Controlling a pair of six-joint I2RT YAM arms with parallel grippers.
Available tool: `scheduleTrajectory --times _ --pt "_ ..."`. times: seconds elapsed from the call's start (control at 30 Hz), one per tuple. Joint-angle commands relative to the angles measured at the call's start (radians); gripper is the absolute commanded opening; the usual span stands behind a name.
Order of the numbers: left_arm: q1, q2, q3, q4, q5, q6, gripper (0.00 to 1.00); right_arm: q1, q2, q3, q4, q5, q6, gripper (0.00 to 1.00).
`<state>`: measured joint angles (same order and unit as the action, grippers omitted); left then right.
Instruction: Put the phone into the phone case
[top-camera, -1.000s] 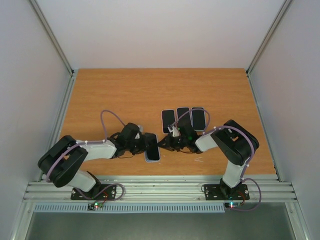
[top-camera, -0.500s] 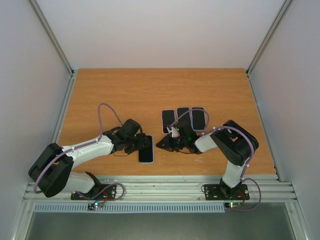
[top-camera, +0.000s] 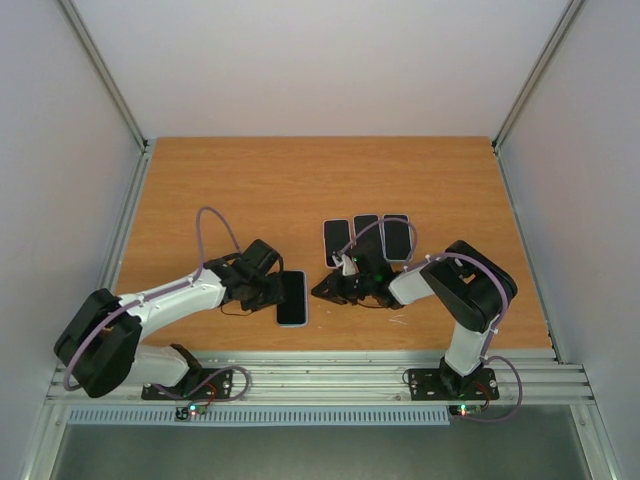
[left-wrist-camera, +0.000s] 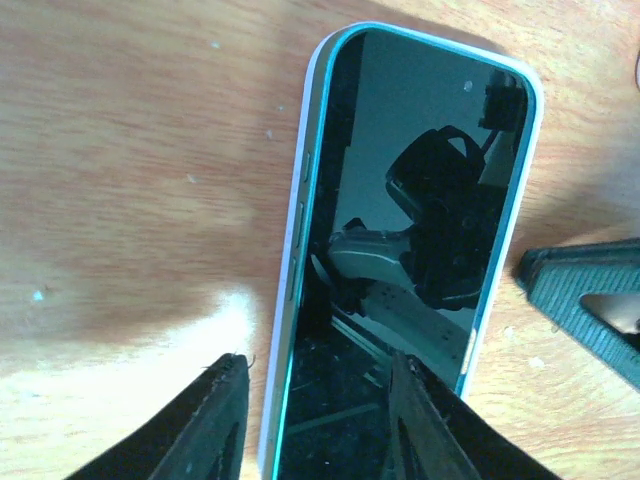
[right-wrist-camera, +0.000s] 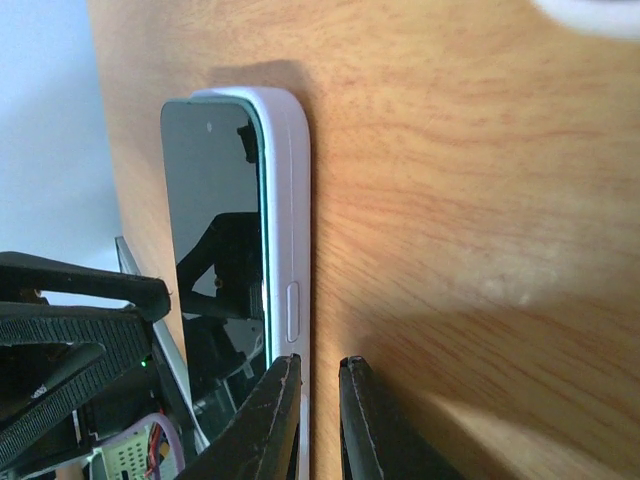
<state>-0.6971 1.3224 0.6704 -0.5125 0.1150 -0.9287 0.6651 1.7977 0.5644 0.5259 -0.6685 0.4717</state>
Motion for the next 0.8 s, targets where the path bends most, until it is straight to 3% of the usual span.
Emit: scheduleTrajectory --times 0.0,0.77 --pt "-0.005 0.022 0.003 0.040 0.038 -0.006 0.39 0.029 -0.004 0.021 -0.001 -0.012 -0.015 0.14" --pt "-0.073 0.180 0.085 0.106 0.085 -0.012 0.17 0.071 0.031 0.052 -0.004 -0.015 -0.005 0.12"
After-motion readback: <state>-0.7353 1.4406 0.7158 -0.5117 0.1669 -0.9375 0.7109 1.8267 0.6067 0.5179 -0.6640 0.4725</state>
